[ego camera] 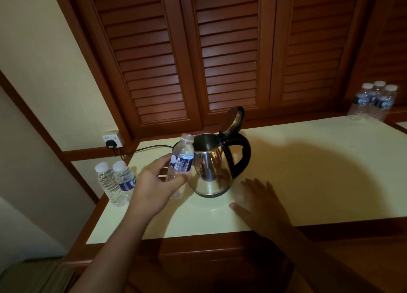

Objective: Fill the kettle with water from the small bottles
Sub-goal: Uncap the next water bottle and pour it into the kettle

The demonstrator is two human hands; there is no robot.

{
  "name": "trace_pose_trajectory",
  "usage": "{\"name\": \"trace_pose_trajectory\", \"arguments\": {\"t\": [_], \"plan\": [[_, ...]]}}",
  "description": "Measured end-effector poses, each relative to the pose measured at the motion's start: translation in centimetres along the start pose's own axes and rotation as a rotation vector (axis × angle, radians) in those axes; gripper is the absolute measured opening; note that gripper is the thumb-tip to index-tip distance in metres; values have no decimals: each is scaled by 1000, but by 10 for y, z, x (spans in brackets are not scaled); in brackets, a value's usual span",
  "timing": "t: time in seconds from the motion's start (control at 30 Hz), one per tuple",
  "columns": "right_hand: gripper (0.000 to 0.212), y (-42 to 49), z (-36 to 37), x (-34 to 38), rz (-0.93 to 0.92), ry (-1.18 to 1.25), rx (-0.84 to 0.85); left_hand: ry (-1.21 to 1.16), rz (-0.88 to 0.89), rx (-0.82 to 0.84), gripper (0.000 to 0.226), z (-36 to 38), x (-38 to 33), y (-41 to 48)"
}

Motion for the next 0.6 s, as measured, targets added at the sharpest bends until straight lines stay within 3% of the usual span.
{"name": "trace_pose_trajectory", "arguments": {"t": [0.17, 0.37, 0.6], "plan": [[96, 3, 7, -3, 38, -51, 82, 209, 44, -1, 47, -27, -21, 25], [95, 4, 8, -3, 24, -94, 68, 612, 212, 27, 63, -39, -39, 57], [93, 4, 10, -4, 22, -100, 53, 962, 326, 89, 65, -31, -56, 75]]}}
Point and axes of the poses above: each hand's wrist, its own y-axis towards the middle knuckle, its own z-axis out of the palm, x = y × z, the point moved 6 cm from there along y, towards the middle knuckle, and after that the axes turned 2 degrees about -z, right-handed, at the moved point
